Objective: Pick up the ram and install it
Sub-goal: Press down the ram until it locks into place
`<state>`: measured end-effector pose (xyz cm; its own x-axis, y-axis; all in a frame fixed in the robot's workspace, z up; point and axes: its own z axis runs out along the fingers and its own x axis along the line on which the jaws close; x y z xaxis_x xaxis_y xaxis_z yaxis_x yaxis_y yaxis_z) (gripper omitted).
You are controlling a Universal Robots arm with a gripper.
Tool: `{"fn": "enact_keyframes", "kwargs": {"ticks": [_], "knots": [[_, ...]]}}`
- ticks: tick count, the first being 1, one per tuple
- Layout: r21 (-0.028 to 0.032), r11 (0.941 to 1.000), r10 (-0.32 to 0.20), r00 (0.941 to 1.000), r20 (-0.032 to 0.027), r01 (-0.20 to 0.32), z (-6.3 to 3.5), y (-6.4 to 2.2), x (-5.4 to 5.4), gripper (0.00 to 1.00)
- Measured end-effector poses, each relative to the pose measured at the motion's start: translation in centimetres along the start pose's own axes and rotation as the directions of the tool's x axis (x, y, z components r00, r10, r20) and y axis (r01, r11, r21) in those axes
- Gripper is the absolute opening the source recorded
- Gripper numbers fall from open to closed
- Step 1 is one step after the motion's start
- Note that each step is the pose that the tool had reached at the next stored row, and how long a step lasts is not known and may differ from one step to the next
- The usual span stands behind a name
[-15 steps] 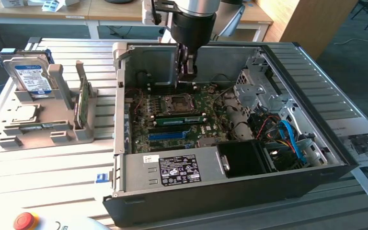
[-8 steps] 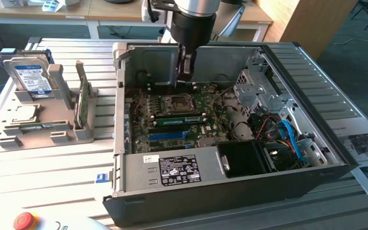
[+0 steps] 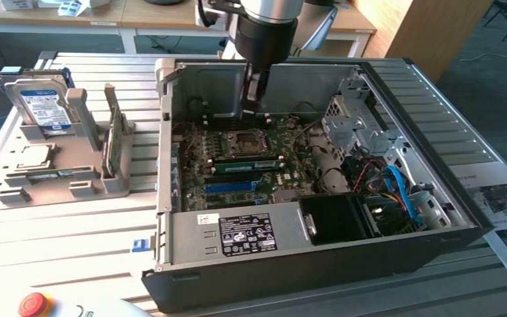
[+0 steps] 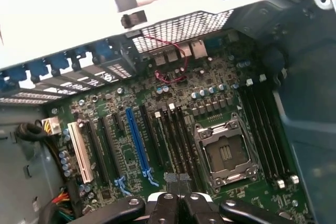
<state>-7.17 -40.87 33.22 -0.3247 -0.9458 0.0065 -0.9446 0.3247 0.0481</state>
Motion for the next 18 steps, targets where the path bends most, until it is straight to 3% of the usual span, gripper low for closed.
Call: {"fn": "enact_keyframes", "kwargs": {"ticks": [5, 9, 14, 18], "knots": [[-0.0006, 0.9967, 0.081, 0.9967, 0.0039, -0.081, 0.0, 0.0, 0.0, 0.11], [-0.0014, 0.9894, 0.145, 0.9894, 0.0069, -0.145, 0.01, 0.0, 0.0, 0.11], [-0.0027, 0.9745, 0.225, 0.9744, 0.0107, -0.225, 0.02, 0.0, 0.0, 0.11], [-0.0039, 0.9577, 0.288, 0.9576, 0.0135, -0.288, 0.03, 0.0, 0.0, 0.11]]}}
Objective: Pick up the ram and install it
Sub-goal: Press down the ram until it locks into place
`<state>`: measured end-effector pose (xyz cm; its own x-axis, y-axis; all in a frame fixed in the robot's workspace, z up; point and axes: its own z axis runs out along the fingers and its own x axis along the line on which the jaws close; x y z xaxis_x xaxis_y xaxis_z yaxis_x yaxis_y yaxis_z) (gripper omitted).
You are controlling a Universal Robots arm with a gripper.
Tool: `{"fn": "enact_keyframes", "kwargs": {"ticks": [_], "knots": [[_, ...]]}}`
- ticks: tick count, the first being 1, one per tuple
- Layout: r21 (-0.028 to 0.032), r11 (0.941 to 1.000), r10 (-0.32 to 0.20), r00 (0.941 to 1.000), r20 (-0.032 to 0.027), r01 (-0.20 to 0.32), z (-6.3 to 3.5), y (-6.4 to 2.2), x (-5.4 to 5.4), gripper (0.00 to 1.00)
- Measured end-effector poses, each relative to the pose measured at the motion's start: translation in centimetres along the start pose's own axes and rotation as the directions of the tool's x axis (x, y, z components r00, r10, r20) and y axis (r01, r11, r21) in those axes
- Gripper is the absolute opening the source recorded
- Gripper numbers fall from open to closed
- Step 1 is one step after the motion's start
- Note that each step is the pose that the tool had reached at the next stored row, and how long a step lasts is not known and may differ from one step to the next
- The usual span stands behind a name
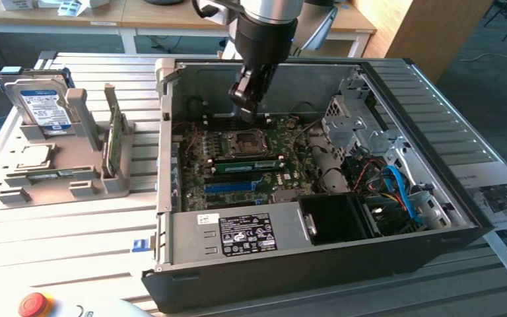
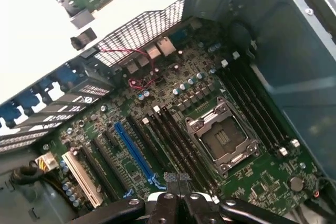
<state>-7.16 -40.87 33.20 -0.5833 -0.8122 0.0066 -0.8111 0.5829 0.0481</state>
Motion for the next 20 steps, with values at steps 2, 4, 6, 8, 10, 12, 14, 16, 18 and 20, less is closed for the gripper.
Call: {"fn": "enact_keyframes", "kwargs": {"ticks": [2, 4, 6, 8, 10, 12, 14, 16, 18, 20], "knots": [[-0.0002, 0.9995, 0.032, 0.9995, 0.0016, -0.032, 0.01, 0.0, 0.0, 0.11], [-0.0006, 0.9979, 0.065, 0.9979, 0.0032, -0.065, 0.02, 0.0, 0.0, 0.11], [-0.0009, 0.9951, 0.098, 0.9951, 0.0048, -0.098, 0.04, 0.0, 0.0, 0.11], [-0.0013, 0.9915, 0.13, 0.9915, 0.0062, -0.13, 0.06, -0.01, 0.0, 0.11], [-0.0017, 0.9869, 0.161, 0.9869, 0.0077, -0.161, 0.08, -0.01, 0.0, 0.11], [-0.0022, 0.9811, 0.193, 0.9811, 0.0092, -0.193, 0.1, 0.0, 0.0, 0.11], [-0.0027, 0.9743, 0.225, 0.9743, 0.0106, -0.225, 0.11, -0.01, 0.0, 0.11], [-0.0033, 0.9664, 0.257, 0.9663, 0.0122, -0.257, 0.12, -0.01, 0.0, 0.11], [-0.0039, 0.9572, 0.289, 0.9571, 0.0136, -0.289, 0.12, -0.01, 0.0, 0.11], [-0.0047, 0.9475, 0.32, 0.9473, 0.0151, -0.32, 0.13, -0.01, 0.0, 0.11]]}}
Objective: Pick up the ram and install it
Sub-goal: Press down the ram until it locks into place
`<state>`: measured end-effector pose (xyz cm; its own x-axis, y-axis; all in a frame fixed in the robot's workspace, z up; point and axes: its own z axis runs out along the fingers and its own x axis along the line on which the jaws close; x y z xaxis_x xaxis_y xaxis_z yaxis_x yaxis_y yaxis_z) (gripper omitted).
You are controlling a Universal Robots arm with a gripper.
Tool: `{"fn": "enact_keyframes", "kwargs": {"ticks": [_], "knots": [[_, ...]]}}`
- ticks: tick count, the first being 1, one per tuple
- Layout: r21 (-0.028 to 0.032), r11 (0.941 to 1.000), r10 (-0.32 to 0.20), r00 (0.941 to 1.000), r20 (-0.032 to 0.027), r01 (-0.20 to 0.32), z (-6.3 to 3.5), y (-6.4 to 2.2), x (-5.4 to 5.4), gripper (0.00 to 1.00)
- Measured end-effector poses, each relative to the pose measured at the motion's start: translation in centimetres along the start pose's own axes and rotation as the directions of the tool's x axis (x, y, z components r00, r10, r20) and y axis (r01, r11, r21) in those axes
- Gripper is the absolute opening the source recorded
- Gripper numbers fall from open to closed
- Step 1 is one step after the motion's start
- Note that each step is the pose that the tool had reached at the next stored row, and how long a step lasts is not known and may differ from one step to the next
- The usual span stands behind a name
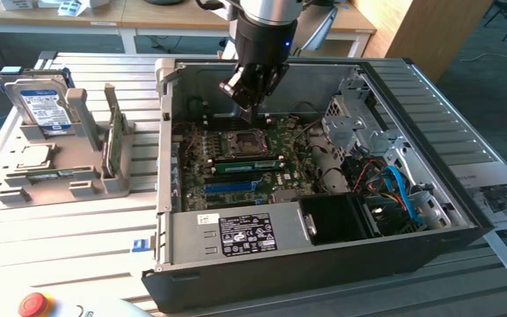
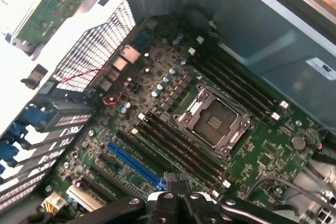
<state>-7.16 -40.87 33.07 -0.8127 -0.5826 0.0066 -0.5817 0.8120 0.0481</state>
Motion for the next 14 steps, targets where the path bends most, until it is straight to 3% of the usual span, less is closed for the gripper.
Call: {"fn": "enact_keyframes", "kwargs": {"ticks": [7, 14], "knots": [[-0.001, 0.9935, 0.114, 0.9935, 0.0055, -0.114, 0.02, 0.0, 0.0, 0.11], [-0.0027, 0.9738, 0.227, 0.9737, 0.0108, -0.227, 0.08, 0.0, 0.0, 0.11]]}}
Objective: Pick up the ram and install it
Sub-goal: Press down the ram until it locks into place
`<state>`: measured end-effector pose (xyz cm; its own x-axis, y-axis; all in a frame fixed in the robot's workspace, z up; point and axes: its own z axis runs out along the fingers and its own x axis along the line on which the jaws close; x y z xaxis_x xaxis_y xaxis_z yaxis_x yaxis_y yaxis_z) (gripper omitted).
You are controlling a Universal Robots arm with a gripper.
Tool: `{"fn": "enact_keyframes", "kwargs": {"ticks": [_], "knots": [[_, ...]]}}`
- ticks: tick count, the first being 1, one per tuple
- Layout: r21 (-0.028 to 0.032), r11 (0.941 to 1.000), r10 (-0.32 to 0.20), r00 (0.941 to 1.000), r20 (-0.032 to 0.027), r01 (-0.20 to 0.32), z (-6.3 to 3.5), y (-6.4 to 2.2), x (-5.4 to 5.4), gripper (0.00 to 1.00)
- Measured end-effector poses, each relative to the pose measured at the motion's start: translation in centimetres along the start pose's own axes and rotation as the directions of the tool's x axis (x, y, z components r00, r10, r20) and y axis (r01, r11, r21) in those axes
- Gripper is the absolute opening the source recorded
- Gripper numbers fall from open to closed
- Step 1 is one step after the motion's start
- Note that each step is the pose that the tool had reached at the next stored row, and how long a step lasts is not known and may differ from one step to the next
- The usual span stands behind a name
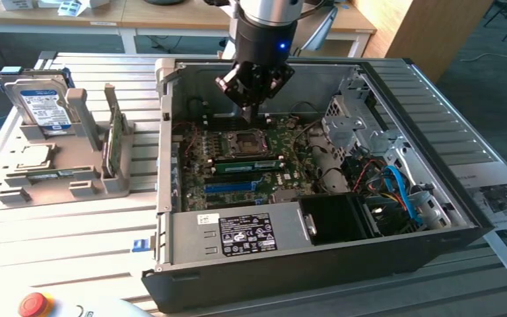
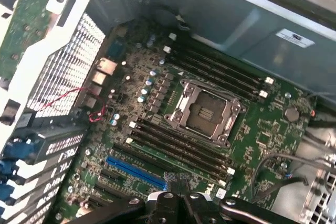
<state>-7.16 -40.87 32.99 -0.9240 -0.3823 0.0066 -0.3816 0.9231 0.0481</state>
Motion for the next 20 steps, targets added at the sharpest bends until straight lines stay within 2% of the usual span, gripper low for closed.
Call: {"fn": "enact_keyframes", "kwargs": {"ticks": [5, 10, 14, 20], "knots": [[-0.0007, 0.9965, 0.084, 0.9965, 0.004, -0.084, 0.04, 0.0, 0.0, 0.11], [-0.0018, 0.986, 0.167, 0.986, 0.008, -0.167, 0.09, 0.0, 0.0, 0.11], [-0.0028, 0.973, 0.231, 0.9729, 0.011, -0.231, 0.13, -0.01, 0.0, 0.11], [-0.0047, 0.9452, 0.327, 0.9451, 0.0154, -0.327, 0.18, -0.01, 0.0, 0.11]]}}
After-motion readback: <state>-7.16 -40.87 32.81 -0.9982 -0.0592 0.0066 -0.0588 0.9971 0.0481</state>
